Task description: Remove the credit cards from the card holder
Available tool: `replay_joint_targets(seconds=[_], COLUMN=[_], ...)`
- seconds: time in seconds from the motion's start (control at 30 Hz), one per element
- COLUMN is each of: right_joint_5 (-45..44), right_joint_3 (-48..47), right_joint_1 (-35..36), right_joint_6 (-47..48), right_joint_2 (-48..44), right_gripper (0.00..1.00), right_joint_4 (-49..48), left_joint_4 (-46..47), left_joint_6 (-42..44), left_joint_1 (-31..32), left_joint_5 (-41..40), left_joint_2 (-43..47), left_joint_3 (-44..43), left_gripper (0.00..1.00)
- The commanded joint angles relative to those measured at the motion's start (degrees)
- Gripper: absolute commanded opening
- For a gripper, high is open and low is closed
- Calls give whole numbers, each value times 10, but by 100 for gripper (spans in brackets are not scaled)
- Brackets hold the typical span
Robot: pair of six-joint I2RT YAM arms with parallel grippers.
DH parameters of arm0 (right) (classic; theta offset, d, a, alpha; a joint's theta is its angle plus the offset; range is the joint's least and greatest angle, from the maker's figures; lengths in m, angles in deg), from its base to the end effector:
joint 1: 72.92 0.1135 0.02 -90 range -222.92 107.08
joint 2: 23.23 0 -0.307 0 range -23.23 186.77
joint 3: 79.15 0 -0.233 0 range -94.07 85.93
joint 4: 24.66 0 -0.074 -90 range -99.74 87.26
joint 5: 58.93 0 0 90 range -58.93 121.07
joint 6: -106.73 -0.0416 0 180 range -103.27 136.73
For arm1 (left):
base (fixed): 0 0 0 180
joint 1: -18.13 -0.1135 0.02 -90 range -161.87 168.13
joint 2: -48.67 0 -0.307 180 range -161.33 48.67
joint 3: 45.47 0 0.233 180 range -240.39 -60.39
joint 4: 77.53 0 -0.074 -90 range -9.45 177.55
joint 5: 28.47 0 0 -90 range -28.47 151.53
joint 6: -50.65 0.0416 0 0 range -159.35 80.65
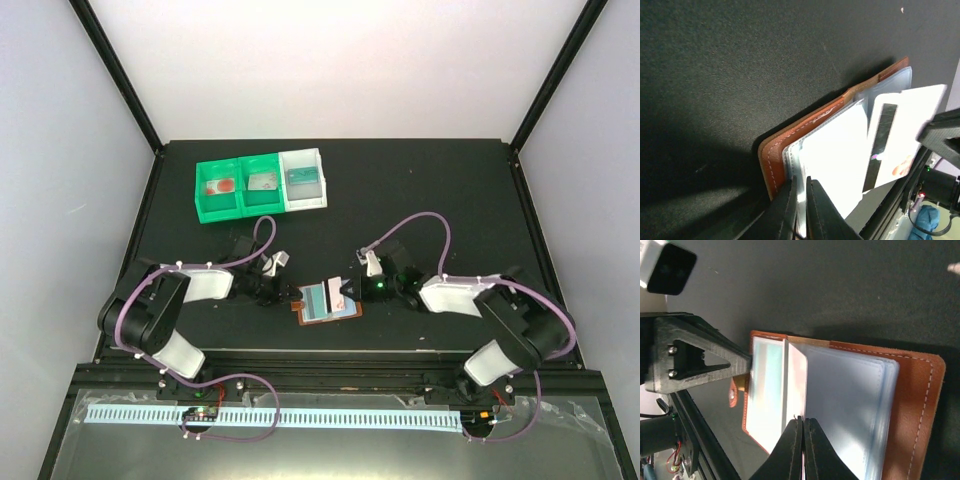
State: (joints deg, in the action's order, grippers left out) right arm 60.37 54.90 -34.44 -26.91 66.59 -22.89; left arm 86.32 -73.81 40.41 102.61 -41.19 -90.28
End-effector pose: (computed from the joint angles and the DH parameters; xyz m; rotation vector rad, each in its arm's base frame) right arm 0.1941 0.1803 0.1802 -0.1607 2.6255 1.2160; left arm 0.2067 -0.1142 0.1633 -0.0289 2.7859 -1.2526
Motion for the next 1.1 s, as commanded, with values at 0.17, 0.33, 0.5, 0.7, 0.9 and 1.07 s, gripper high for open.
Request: replay_joint_targets(seconds=[0.17, 0.33, 0.5, 0.7, 0.9, 1.07], right_joint_5=[-83, -112, -168, -249, -324, -390], right_joint_3=[-26, -20, -25, 0, -20, -35], right_joint_1=[-5, 0, 24, 100, 158, 205], right_joint_6=[85, 130, 227, 409, 504, 570], right_joint_2=[-91, -142, -194, -258, -260, -247], right_gripper=[1, 1, 1, 1, 1, 1], right_joint_4=[110, 100, 93, 20, 16, 15], left_joint_4=[-73, -107, -104, -101, 9, 60], left_joint_6=[-17, -34, -74, -137, -266, -322], left_joint_1=[7, 7, 7, 8, 8, 9], left_joint_5=[-22, -20, 22, 66, 135, 155], left_joint_2=[74, 126, 186, 240, 281, 306], left_joint_3=[-52, -77, -95, -108, -67, -42], left_gripper=[32, 59, 72, 74, 74, 69])
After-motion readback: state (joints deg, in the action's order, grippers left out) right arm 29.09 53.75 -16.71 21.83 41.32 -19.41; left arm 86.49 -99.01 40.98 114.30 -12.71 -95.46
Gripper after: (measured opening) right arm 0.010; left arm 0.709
